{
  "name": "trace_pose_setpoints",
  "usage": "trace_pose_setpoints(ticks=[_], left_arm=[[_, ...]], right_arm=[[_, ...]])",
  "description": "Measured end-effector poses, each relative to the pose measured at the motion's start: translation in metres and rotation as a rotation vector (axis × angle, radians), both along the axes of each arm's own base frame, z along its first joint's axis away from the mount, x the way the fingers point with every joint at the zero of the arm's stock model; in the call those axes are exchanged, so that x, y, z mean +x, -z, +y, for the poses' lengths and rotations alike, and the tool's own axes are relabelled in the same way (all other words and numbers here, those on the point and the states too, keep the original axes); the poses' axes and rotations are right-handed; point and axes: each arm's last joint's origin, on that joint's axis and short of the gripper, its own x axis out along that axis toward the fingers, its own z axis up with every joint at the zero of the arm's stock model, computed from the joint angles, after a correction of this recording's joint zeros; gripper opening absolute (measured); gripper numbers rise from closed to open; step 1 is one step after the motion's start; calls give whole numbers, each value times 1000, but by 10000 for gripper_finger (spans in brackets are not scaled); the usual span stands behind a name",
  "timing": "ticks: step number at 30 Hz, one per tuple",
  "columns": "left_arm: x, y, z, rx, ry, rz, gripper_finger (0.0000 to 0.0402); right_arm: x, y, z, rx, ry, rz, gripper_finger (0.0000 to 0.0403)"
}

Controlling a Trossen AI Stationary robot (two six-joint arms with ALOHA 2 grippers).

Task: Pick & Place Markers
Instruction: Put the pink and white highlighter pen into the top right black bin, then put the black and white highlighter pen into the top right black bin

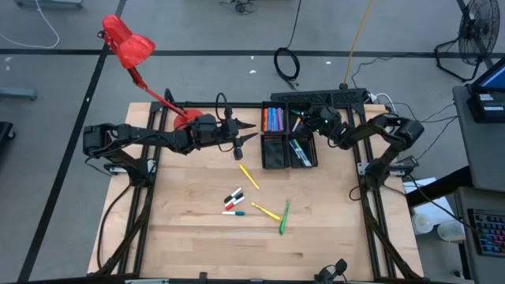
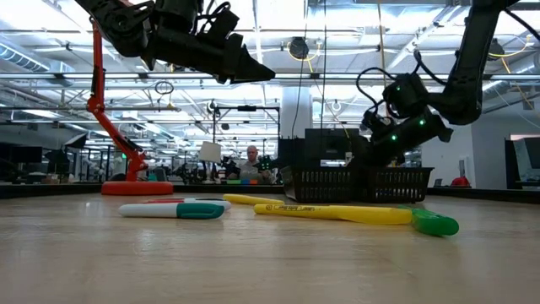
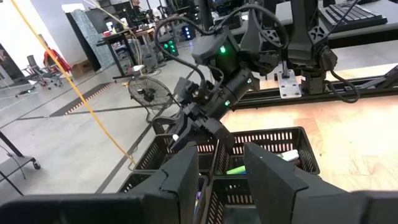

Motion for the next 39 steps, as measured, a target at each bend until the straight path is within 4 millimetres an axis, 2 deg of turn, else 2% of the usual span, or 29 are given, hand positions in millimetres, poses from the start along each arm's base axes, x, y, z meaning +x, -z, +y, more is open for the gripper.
trace_pose_setpoints(ticks=[9, 16, 23, 28, 31, 34, 36, 39], left_arm=[[0, 0, 0, -5, 0, 0, 132], [0, 0, 0, -6, 0, 0, 132], [0, 1, 0, -17, -2, -1, 132], [-1, 6, -2, -160, -15, 18, 132], [-2, 23, -17, -249, 123, 196, 132], [-7, 43, -47, -318, 223, 437, 132], [-12, 53, -71, -336, 195, 561, 132], [-20, 60, -103, -343, 102, 660, 133]], right_arm=[[0, 7, -2, 5, 6, 5, 89], [1, 2, -3, -30, 2, -32, 107], [10, -27, 10, -119, -58, -125, 105], [21, -53, 33, -176, -156, -198, 105], [26, -66, 51, -190, -223, -219, 105], [29, -80, 66, -254, -291, -219, 105], [29, -89, 75, -303, -329, -231, 105], [29, -100, 87, -342, -367, -268, 105]])
